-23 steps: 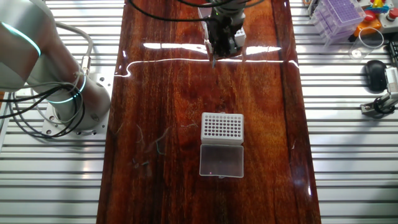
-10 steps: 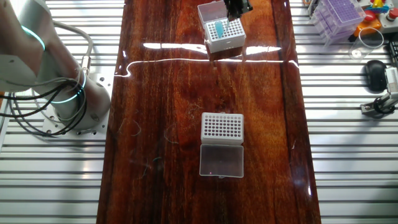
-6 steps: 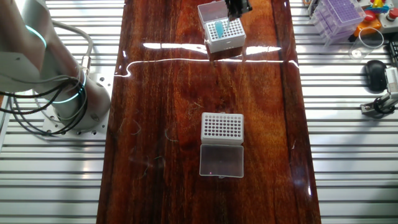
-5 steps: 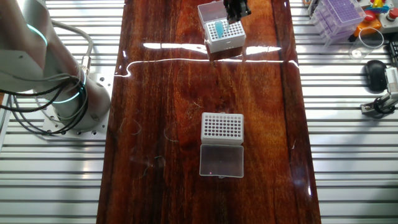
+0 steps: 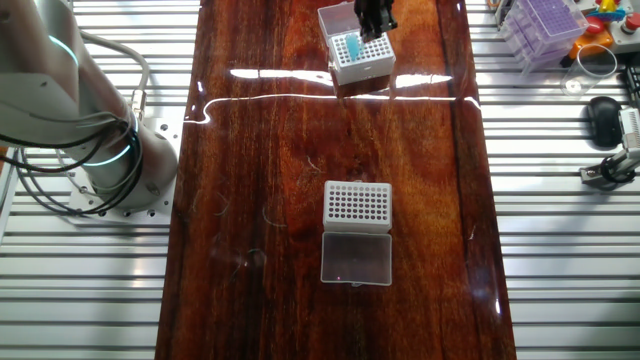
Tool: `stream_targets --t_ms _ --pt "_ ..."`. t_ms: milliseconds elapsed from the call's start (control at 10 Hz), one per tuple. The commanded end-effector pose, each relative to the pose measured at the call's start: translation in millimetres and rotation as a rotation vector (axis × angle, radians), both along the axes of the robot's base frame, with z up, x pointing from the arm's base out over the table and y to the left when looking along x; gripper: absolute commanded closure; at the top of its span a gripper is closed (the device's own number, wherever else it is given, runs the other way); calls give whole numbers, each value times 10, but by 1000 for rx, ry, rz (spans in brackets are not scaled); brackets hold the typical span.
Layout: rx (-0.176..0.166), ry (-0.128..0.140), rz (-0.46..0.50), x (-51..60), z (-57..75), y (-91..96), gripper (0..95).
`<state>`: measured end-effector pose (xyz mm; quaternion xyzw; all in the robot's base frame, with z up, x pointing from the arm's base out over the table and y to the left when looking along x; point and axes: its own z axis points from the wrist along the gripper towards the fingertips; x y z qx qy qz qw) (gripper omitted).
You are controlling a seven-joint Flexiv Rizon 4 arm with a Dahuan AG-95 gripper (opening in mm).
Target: Transfer all medium pipette tips from one holder to another
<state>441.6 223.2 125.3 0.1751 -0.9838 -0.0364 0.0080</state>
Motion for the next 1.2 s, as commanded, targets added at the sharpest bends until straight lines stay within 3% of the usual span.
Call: stream_targets --t_ms 100,700,800,1000,1100,1200 --pt "0 -2 3 -13 -10 -11 950" --pt "2 -12 5 -61 -57 -40 950" --pt "2 -15 10 -61 -58 -40 760" --pt "2 -17 15 -61 -58 -40 760" --pt "2 -16 16 -63 -60 -42 570" --pt "1 -16 18 -66 -62 -48 760"
